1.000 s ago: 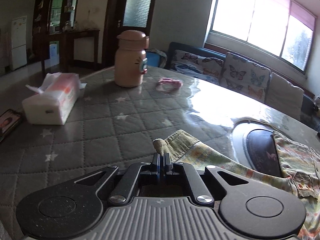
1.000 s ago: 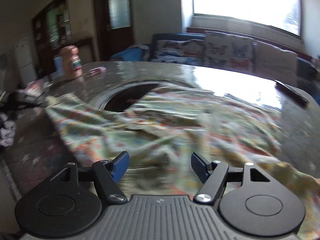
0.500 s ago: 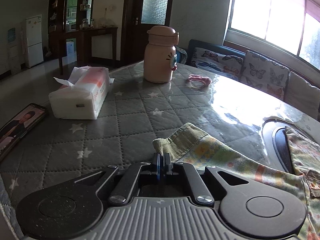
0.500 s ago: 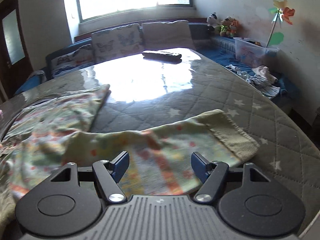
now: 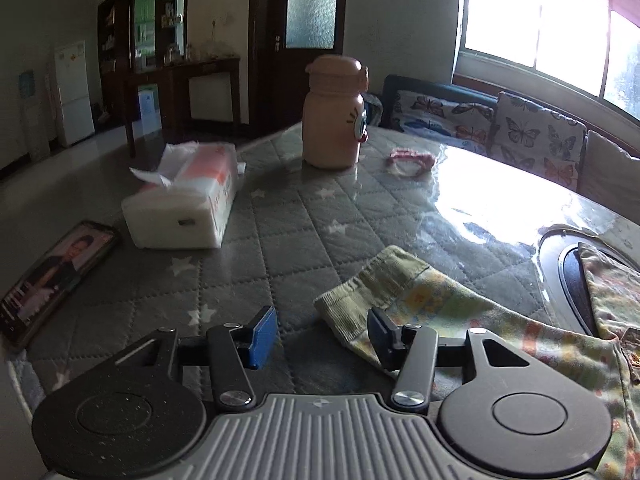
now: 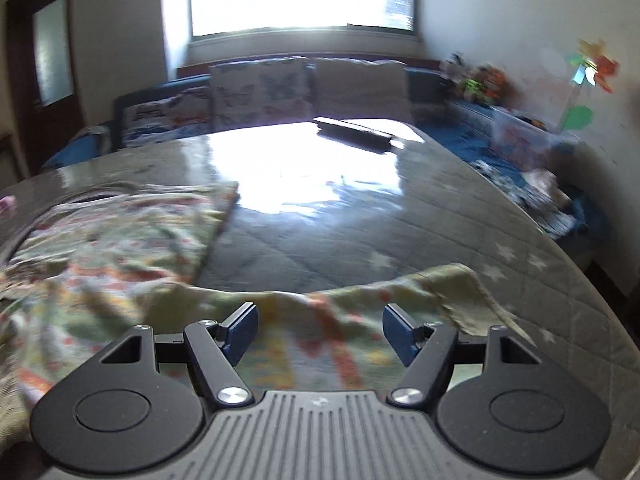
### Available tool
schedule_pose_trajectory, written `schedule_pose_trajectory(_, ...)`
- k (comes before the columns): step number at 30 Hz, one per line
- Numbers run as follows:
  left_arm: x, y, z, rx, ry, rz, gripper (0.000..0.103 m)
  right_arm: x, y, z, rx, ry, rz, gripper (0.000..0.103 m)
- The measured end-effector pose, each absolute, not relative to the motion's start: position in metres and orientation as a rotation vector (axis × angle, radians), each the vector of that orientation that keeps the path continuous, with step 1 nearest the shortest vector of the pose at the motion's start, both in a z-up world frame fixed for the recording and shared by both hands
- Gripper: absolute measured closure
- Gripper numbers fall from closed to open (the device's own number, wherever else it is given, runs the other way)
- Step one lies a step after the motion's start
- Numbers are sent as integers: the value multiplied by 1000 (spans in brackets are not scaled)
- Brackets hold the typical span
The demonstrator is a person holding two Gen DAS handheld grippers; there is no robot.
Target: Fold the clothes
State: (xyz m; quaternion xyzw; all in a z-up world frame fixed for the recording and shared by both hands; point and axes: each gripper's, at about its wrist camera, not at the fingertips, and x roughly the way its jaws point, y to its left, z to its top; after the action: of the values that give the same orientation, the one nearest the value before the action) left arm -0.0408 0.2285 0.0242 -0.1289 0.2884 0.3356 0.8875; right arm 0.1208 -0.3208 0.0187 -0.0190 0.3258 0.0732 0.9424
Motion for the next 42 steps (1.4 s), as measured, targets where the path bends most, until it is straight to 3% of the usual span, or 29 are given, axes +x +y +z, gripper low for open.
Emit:
schedule_pose_trajectory(4,-42,219,35,-245,570,668,30,117,-279,26,-94,655,314,32)
schedule_pose_trajectory(8,-32,196,43,-194,556,590,20,118,-235,24,-146,655,436,32)
schedule_pose_trajectory(24,40,61,25,58,620,121,18,79,-174,7,-324,701,664,32)
schedule_pose_trajectory(42,-3,3,0,321,543,-3,14,41,-181,10,-308,689,706,28)
